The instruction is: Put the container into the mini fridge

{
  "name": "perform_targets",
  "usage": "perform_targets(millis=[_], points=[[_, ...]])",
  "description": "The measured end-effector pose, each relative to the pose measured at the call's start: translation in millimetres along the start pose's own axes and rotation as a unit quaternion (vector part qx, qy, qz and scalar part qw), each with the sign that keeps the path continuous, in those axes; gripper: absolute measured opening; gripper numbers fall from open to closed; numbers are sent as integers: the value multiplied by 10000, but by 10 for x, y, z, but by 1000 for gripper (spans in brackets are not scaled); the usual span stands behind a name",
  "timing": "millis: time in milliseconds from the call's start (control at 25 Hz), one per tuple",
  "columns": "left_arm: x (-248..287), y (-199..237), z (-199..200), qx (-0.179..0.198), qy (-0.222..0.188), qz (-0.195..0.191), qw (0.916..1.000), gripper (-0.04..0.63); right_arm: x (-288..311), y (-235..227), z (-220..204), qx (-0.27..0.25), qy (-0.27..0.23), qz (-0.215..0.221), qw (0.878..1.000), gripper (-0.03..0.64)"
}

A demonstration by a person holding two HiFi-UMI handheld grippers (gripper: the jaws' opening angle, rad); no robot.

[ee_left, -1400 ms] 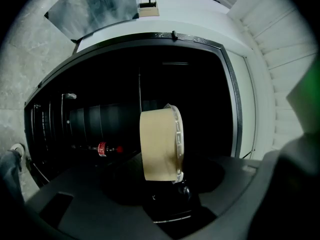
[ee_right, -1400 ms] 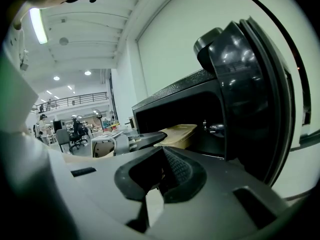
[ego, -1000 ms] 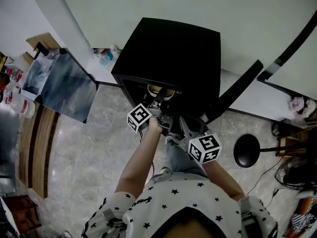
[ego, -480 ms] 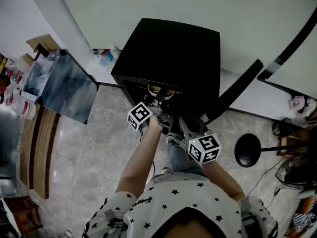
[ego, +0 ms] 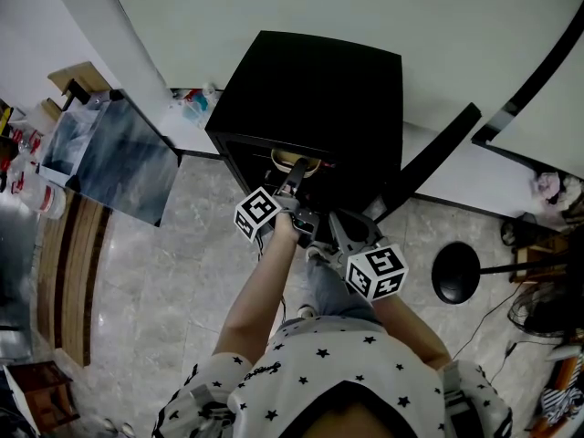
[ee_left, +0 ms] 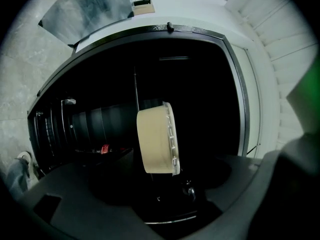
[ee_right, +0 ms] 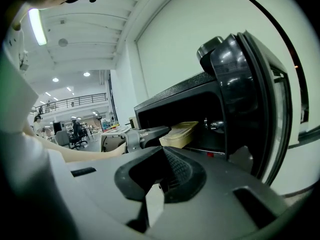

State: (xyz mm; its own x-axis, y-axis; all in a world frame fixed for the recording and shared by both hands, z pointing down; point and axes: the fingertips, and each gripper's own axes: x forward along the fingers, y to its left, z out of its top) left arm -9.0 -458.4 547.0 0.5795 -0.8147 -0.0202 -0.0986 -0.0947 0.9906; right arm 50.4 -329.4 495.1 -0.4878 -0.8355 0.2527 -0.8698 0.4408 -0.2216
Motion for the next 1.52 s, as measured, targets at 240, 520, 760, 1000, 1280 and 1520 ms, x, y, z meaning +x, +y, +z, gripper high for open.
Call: perform_targets(millis=[240, 520, 760, 1000, 1280, 1520], points=[[-251, -112, -134, 491, 42, -4, 9988, 341, -192, 80, -41, -13, -51, -32, 10000, -8], [-622, -282, -310, 1331, 197, 91, 9909, 298, -410, 236, -83, -37, -121, -39, 9999, -8], [-941, -437, -456, 2128, 281, 278, 9763, 126, -570, 366, -121, -63, -154, -11, 9999, -8], [-1260, -518, -567, 2654, 296, 467, 9625, 29, -718, 500, -171, -67, -149, 51, 9999, -8], [-1672, -555, -673, 3255, 326, 716, 9423, 12, -870, 687, -279, 10, -142, 148, 9998, -8], [-2008, -573, -807, 3763, 444, 847, 9216, 12, -965, 821, -407, 98, -119, 223, 9996, -8]])
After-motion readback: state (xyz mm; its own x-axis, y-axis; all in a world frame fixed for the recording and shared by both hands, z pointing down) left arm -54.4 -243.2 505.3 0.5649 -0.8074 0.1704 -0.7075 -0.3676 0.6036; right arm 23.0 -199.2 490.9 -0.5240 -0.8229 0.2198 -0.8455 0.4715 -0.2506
